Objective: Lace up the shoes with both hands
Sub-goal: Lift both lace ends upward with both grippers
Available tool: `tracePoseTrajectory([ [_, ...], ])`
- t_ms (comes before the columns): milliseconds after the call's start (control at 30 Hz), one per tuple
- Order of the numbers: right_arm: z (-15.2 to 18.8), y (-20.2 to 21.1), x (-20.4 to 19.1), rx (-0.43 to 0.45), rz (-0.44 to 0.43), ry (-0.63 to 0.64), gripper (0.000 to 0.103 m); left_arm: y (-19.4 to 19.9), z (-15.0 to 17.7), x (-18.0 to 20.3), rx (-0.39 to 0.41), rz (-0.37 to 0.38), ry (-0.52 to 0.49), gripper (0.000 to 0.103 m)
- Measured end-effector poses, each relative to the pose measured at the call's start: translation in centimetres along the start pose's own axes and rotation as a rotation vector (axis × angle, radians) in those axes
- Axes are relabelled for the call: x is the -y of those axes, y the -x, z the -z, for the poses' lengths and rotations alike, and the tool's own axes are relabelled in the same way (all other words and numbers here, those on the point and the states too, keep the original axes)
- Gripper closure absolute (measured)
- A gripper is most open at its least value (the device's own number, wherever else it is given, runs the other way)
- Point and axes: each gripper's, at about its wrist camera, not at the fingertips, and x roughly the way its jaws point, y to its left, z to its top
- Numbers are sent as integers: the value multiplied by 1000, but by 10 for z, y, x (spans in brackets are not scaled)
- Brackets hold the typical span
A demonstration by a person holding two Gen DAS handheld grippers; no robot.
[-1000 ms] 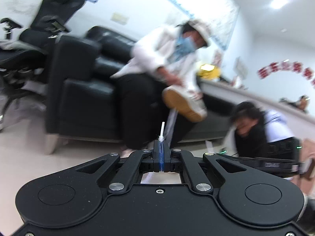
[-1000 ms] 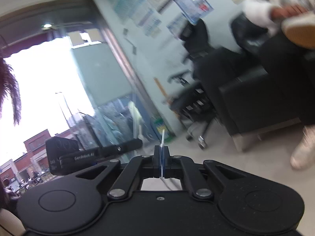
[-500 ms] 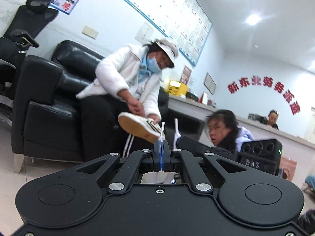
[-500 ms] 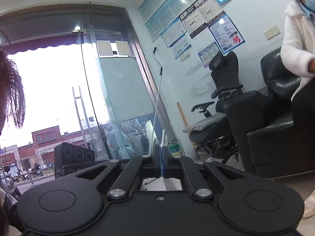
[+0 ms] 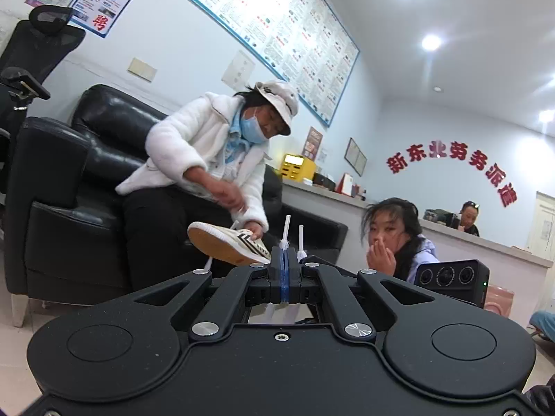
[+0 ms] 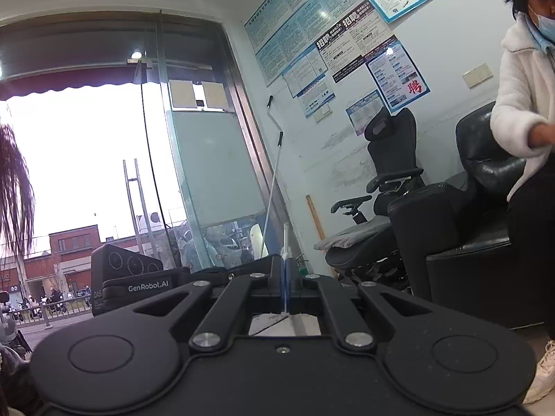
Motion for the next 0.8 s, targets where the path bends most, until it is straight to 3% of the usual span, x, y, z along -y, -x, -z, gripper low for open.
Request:
tracePoseTrajectory([
  [500,4,49,23,7,137,-44,102,0,2,5,-20,12,-5,103],
  [600,5,59,28,8,165,-52,102,-6,-4,2,-42,-13,11,102],
  [733,7,72,34,10,202,-64,102,3,13,-31,-162,-235,59,100],
  [800,7,79,37,11,221,-70,102,17,30,-60,-230,-422,68,95],
])
